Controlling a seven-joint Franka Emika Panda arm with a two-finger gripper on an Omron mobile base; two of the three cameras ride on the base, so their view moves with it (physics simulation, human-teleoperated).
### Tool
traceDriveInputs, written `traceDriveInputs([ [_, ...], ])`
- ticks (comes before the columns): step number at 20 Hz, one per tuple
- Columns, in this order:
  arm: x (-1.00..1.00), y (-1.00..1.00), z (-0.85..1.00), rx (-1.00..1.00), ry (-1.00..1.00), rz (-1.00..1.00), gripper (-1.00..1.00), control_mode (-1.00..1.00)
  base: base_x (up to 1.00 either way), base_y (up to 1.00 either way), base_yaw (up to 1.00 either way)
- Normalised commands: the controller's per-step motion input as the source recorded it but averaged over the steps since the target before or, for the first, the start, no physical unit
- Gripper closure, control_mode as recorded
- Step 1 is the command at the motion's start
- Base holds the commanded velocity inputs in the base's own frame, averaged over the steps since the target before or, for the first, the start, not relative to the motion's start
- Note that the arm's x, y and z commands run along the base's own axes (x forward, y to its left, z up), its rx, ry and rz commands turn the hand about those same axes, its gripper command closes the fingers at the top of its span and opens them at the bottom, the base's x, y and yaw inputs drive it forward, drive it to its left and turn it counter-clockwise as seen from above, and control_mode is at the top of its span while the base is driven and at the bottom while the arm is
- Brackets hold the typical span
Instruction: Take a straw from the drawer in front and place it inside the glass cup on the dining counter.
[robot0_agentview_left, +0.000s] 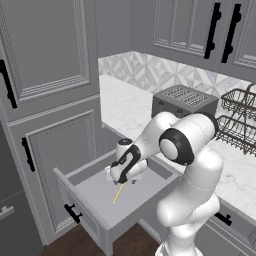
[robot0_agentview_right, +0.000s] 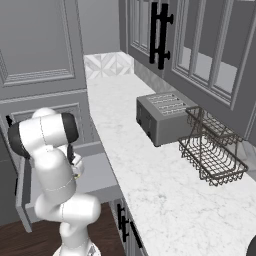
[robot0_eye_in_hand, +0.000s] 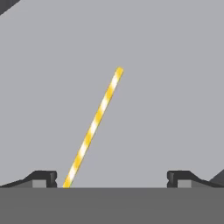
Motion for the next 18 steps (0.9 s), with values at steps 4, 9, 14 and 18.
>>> traceDriveInputs([
  [4, 0.52, -0.13, -0.1, 0.0, 0.0, -0.11, -1.0, -1.0, 0.0, 0.0, 0.0],
  [9, 0.17, 0.0, -0.29, 0.0, 0.0, -0.06, -1.0, -1.0, 0.0, 0.0, 0.0],
  [14, 0.0, 0.0, -0.46, 0.0, 0.0, -0.06, -1.0, -1.0, 0.0, 0.0, 0.0],
  [18, 0.03, 0.0, -0.36, 0.0, 0.0, -0.06, -1.0, -1.0, 0.0, 0.0, 0.0],
])
